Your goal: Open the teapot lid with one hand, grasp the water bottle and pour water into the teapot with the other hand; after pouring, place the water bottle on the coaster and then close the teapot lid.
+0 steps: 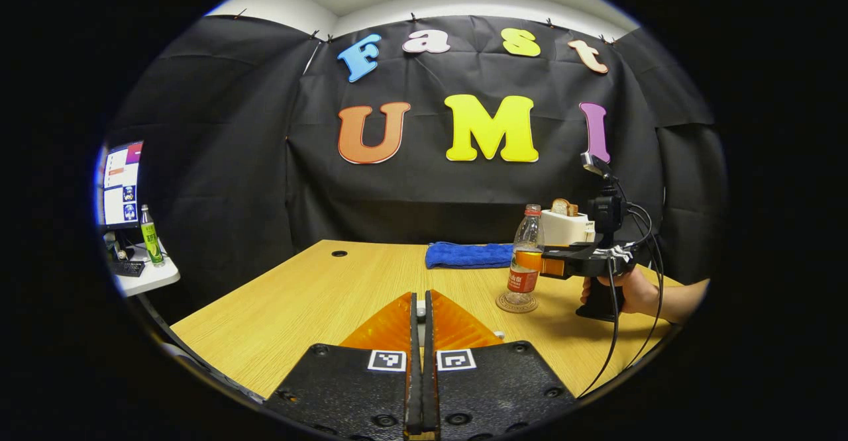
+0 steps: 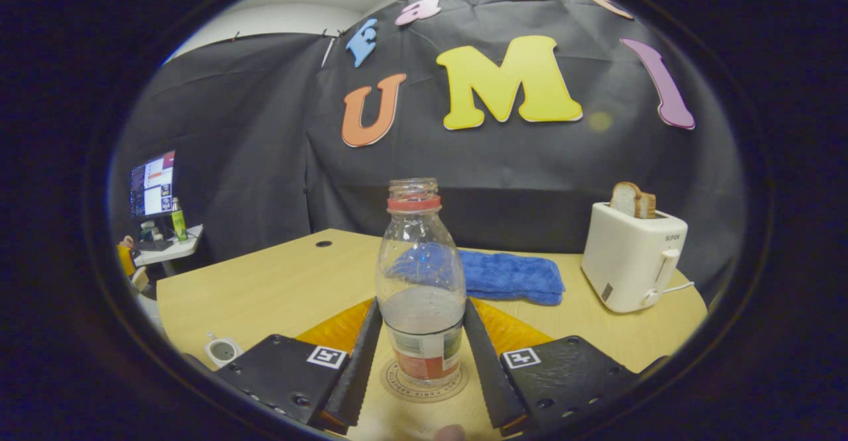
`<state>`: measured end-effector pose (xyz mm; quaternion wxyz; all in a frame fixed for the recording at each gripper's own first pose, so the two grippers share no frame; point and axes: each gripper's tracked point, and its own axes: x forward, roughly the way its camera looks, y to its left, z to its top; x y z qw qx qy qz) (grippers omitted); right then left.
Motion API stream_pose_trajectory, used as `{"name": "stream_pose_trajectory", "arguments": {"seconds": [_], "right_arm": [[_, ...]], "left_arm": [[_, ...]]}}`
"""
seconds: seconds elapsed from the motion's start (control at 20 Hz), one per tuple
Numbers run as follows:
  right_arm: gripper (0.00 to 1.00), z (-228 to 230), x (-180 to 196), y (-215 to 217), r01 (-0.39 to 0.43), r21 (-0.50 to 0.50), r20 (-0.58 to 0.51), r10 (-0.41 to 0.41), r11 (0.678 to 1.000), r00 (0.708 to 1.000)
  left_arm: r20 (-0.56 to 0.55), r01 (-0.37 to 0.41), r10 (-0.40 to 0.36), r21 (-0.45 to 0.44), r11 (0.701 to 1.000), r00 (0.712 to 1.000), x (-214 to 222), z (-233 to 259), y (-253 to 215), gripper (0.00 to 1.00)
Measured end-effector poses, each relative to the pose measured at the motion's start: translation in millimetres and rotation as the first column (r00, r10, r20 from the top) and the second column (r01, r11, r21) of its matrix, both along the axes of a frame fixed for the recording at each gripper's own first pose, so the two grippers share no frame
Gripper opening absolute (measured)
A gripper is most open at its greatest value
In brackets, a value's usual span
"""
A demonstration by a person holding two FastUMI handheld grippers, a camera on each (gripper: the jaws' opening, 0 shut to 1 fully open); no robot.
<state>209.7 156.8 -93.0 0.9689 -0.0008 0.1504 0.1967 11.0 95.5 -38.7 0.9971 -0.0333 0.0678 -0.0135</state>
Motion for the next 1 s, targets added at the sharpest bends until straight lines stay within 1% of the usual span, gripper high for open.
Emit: {"name": "stream_pose_trajectory", "arguments": {"seconds": [0.15,0.25,0.35,0.4,0.45,0.55,0.6,0.65,0.7,0.75,0.8,1.0], "right_arm": [[0.75,-3,-1,0,0.002,-0.015,0.0,-0.002,1.0,1.0],[0.75,-7,-3,0,0.003,-0.017,-0.008,-0.004,1.0,1.0],[0.82,-12,-4,0,0.01,-0.019,-0.021,-0.01,1.0,1.0],[0.91,-13,-5,0,0.011,-0.022,-0.028,-0.012,1.0,1.0],[0.95,-13,-5,1,0.012,-0.021,-0.027,-0.012,1.0,1.0],[0.96,-10,-7,0,0.014,-0.032,-0.023,-0.015,0.999,1.0],[0.94,-6,-10,-2,0.015,-0.035,-0.018,-0.016,0.999,1.0],[0.96,-3,-16,-3,0.016,-0.033,-0.014,-0.017,0.999,1.0],[0.96,0,-24,-4,0.015,-0.024,-0.011,-0.015,1.0,1.0],[0.94,4,-33,-5,0.011,-0.017,-0.007,-0.011,1.0,1.0],[0.96,7,-42,-8,0.01,-0.018,-0.002,-0.01,1.0,1.0],[0.96,21,-88,-27,0.016,-0.013,0.031,-0.015,1.0,0.999]], "left_arm": [[0.001,-0.002,0.002,-0.007,1.0,1.0,0,0,0,0.03],[0.003,-0.001,0.001,-0.003,1.0,1.0,0,2,-2,0.03],[0.008,-0.007,0.007,0.003,1.0,1.0,0,2,0,0.03],[0.01,-0.007,0.007,0.002,1.0,1.0,-1,2,0,0.03],[0.011,-0.004,0.004,0.0,1.0,1.0,0,2,-2,0.03],[0.011,-0.003,0.003,0.002,1.0,1.0,0,3,-3,0.03],[0.014,-0.002,0.002,0.001,1.0,1.0,0,3,-3,0.03],[0.017,0.0,0.0,-0.003,1.0,1.0,0,4,-5,0.03],[0.02,0.003,-0.003,-0.008,1.0,1.0,1,3,-6,0.03],[0.024,0.004,-0.003,-0.013,1.0,1.0,2,4,-7,0.03],[0.026,0.006,-0.006,-0.02,1.0,1.0,5,5,-9,0.03],[0.05,0.038,-0.035,-0.046,0.998,0.998,13,13,-26,0.03]]}}
